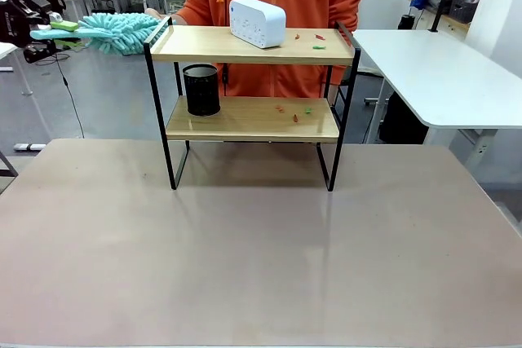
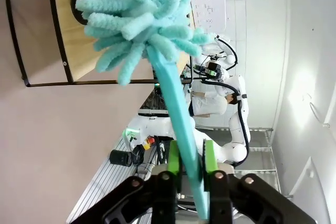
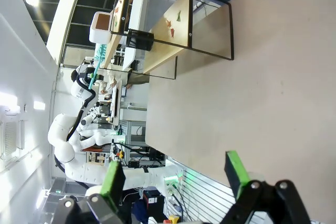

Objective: Clean the shelf.
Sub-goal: Pick up the Duster from the human.

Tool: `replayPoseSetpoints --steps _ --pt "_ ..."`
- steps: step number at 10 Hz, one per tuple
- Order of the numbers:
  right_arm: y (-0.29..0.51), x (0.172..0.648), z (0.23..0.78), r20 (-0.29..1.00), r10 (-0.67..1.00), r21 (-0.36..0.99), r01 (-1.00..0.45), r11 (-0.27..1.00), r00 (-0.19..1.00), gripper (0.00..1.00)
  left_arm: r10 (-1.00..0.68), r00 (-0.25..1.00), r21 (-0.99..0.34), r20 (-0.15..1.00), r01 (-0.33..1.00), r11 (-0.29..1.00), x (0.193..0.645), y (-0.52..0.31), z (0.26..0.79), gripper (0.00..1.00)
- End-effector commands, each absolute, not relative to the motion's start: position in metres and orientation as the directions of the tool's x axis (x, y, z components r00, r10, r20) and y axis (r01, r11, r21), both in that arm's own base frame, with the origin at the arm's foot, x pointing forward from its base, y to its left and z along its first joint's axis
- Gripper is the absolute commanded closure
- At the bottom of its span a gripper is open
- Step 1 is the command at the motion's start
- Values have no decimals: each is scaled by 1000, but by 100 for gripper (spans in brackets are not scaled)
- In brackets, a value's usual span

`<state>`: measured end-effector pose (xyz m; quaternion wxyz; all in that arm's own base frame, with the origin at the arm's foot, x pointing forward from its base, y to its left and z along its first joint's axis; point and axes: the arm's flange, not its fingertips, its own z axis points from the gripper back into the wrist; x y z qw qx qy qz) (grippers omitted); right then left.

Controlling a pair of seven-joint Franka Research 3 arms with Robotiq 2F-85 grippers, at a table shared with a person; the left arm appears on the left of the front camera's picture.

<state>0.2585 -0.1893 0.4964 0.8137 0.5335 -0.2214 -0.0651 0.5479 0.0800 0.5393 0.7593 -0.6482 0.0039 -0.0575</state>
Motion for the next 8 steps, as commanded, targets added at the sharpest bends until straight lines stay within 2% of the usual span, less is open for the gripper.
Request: replayPoseSetpoints --steps 1,5,6,8 --pt "-188 261 498 319 -342 894 -162 417 884 0 -89 991 -978 96 111 178 538 76 537 100" --pt "-188 261 498 319 -342 894 -162 417 884 0 -85 989 -972 122 137 189 526 85 544 100" --pt "-188 261 498 319 -342 894 -162 417 884 0 -105 982 -966 155 173 193 506 96 556 100" --pt "-188 261 498 319 -342 894 -162 417 884 0 -137 966 -928 220 250 276 429 146 581 100"
